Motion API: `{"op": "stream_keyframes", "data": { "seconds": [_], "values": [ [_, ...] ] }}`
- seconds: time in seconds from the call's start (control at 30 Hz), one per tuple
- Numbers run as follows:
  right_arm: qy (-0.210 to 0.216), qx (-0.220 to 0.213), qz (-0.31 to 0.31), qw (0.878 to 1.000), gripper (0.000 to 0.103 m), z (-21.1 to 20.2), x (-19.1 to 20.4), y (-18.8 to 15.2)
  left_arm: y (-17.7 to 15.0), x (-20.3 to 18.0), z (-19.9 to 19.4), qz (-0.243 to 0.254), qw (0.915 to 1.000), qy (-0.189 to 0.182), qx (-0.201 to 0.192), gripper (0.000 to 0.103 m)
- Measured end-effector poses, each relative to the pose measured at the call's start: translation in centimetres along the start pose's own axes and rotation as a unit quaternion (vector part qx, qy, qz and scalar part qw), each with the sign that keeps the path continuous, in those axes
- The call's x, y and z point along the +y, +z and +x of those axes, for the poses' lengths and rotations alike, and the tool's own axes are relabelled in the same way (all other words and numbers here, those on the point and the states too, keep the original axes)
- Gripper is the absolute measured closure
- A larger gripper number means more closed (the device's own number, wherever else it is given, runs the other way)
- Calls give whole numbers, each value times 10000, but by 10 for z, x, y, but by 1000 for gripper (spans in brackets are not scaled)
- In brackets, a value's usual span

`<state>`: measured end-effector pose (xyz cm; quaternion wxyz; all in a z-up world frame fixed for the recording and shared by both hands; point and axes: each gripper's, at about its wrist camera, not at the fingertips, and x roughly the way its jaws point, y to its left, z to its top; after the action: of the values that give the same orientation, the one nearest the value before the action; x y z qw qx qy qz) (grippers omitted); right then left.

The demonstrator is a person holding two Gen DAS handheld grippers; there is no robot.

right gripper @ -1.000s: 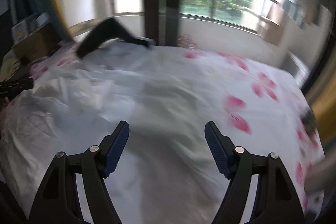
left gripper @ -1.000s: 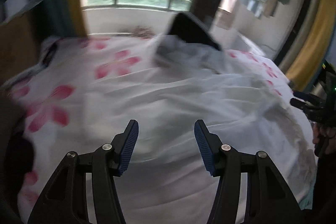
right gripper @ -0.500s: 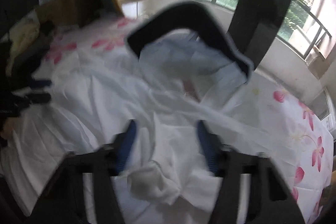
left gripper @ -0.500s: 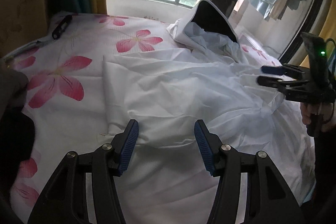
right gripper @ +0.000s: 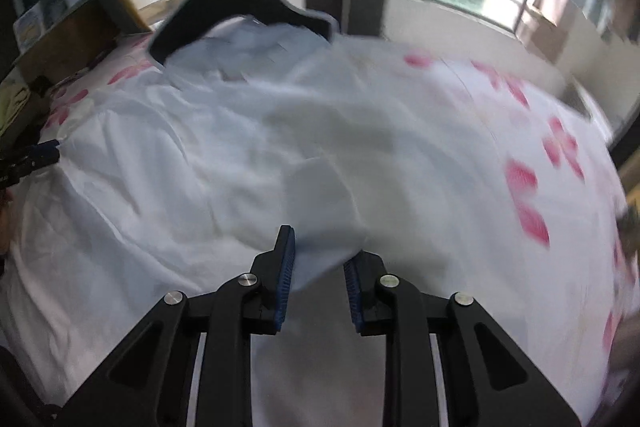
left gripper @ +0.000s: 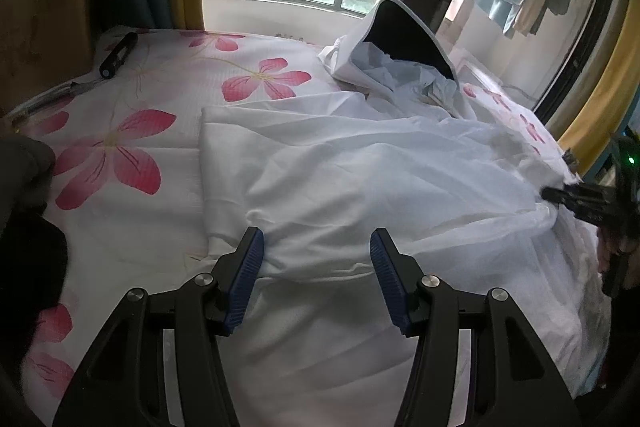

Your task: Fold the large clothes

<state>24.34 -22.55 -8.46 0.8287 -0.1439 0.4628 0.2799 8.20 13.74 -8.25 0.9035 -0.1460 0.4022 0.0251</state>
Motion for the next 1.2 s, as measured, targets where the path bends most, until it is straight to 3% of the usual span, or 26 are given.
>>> {"op": "stream_keyframes", "data": {
  "seconds": [0.27,0.53,0.77,0.8,0.9,0.97,1.03,1.1,1.2],
  "values": [
    [140,-61,248,9996,79,-19,-23,-26,5,-3,1,198,9990,357,180,45],
    [422,-456,-179,9979,69,-14,-20,12,26,7,-11,185,9975,687,59,45],
    [1040,-102,-165,9944,69,27,-17,23,55,24,7,242,9950,956,126,45],
    [1042,-102,-230,9942,70,29,-15,22,58,27,11,250,9947,986,161,45],
    [1086,-183,-341,9933,92,29,-9,20,64,40,30,272,9937,1028,368,45],
    [1017,-341,-367,9936,96,20,-9,22,66,45,40,321,9937,982,433,45],
    [925,-561,-395,9933,99,8,-10,26,68,44,44,521,9926,1035,358,64],
    [807,-790,-394,9928,100,-5,-11,33,71,44,45,612,9920,1057,318,96],
    [596,-1066,-413,9917,100,-20,-12,44,74,44,46,628,9919,1092,173,100]
  ]
}}
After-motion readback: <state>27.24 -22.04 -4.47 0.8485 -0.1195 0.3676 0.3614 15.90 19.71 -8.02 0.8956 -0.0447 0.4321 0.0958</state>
